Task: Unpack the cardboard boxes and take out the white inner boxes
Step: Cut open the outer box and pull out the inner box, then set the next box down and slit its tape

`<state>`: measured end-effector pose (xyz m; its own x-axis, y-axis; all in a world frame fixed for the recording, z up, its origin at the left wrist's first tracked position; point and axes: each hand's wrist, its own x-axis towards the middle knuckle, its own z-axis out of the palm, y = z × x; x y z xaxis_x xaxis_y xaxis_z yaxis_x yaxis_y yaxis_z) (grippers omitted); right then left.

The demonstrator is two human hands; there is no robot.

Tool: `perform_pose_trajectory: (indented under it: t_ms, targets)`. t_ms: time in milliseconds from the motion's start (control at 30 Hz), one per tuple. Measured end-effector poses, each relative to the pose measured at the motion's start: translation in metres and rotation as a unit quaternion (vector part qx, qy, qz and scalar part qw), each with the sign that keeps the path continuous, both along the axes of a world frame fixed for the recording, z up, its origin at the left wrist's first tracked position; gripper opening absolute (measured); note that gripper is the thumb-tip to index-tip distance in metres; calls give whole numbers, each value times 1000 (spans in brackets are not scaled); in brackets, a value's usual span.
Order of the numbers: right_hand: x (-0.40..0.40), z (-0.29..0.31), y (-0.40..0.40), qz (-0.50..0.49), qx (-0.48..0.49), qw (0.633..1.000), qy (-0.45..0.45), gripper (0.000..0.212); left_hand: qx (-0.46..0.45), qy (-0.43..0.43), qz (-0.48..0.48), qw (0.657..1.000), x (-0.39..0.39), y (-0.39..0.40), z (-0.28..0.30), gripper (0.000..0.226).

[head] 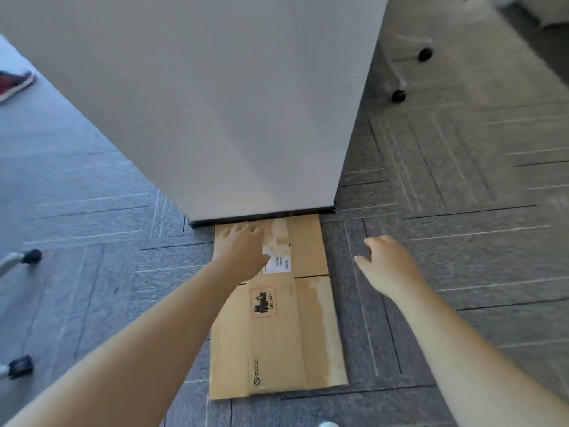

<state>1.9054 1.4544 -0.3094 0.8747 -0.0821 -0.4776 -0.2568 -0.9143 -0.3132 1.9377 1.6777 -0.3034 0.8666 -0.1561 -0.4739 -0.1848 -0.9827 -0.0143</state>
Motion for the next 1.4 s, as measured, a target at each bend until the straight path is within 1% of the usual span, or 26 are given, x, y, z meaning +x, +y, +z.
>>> perform_pose_trajectory:
  t_ms: [133,233,333,433,533,633,733,867,933,1100,1200,1300,1400]
  targets:
    - [-5,143,-39,-1,-25,999,-47,42,-27,-27,-74,997,11,-58,138,49]
    - [-18,228,-72,-27,-52,995,-77,43,-42,-53,-128,989,11,-99,221,47]
    - [-38,284,-97,-60,-92,990,-88,41,-62,-65,-160,983,1,-135,274,47]
    - [-70,328,-113,-97,-120,983,-97,39,-80,-72,-222,969,-16,-171,308,44]
    - [-112,358,-123,-146,-141,974,-97,39,-78,-74,-301,948,-39,-203,331,51]
    - [-164,383,-128,-222,-158,958,-87,41,-95,-76,-370,921,-68,-230,357,51]
    - [-220,404,-129,-300,-171,935,-81,42,-122,-63,-429,893,-100,-252,383,50]
    - [-290,424,-133,-395,-176,897,-90,40,-148,-74,-488,857,-146,-282,409,50]
    - [-329,433,-138,-445,-182,873,-86,37,-158,-78,-518,837,-174,-298,419,48]
    - [-435,451,-152,-549,-205,807,-75,31,-175,-49,-591,786,-252,-344,437,46]
    - [-499,458,-160,-620,-211,753,-63,24,-180,-42,-635,750,-305,-375,445,48]
    - [-559,460,-166,-680,-194,704,-69,26,-189,-44,-674,713,-365,-408,453,50]
    - [-622,459,-182,-713,-200,667,-83,29,-197,-42,-704,681,-435,-442,460,53]
